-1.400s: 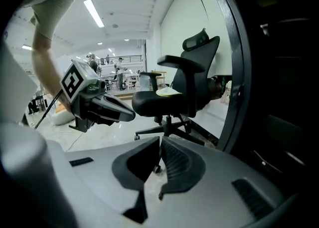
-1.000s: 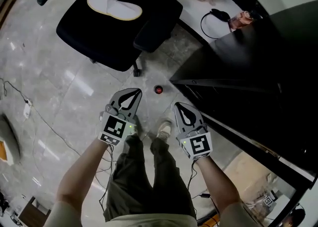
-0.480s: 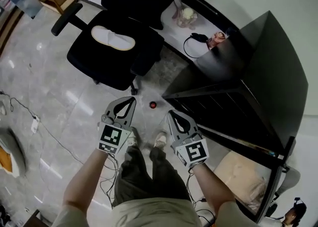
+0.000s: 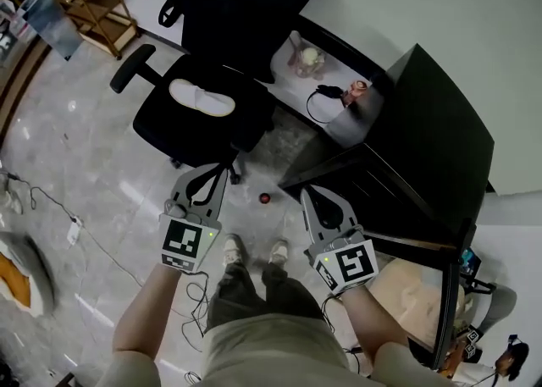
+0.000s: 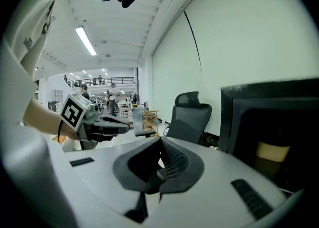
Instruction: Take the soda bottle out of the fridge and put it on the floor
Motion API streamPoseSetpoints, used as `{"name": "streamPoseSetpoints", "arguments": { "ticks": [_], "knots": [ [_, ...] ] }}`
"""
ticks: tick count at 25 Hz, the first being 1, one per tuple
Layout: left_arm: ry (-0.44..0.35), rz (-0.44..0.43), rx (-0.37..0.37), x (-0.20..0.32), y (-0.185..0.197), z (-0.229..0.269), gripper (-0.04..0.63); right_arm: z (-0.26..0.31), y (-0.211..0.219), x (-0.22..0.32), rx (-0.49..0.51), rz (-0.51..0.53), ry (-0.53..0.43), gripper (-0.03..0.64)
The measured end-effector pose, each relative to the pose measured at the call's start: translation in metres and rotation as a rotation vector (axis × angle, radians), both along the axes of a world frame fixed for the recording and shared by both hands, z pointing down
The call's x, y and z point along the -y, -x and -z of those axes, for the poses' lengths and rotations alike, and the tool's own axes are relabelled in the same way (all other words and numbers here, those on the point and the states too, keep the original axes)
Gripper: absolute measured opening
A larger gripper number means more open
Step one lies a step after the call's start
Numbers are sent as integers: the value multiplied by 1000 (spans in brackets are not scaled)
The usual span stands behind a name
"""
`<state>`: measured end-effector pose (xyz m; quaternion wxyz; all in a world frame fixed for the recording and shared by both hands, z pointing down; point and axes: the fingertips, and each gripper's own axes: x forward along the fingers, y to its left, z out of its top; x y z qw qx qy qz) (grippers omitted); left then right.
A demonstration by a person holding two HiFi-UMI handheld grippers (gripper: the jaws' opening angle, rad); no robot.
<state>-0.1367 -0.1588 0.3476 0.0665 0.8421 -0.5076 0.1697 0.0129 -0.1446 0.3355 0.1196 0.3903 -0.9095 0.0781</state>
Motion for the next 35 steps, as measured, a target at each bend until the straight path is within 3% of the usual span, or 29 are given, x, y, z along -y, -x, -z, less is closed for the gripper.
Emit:
{"name": "streamPoseSetpoints", "arguments": {
  "ticks": [10, 21, 25, 29, 35],
  "knots": [
    [-92, 13, -33, -18, 6, 110, 6, 121, 17, -13, 18, 6, -123, -3],
    [-198, -45, -89, -60, -9, 220, 6, 219, 15, -44, 70, 3, -149, -3],
    [-199, -44, -113, -77, -9, 241, 6, 248, 17, -64, 119, 14, -176, -3],
    [-223, -83, -70, -90, -20, 252, 6, 272, 17, -77, 144, 39, -208, -3],
    [-243, -119, -81, -106, -31, 267, 6, 295, 17, -98, 182, 96, -254, -3]
  ]
}}
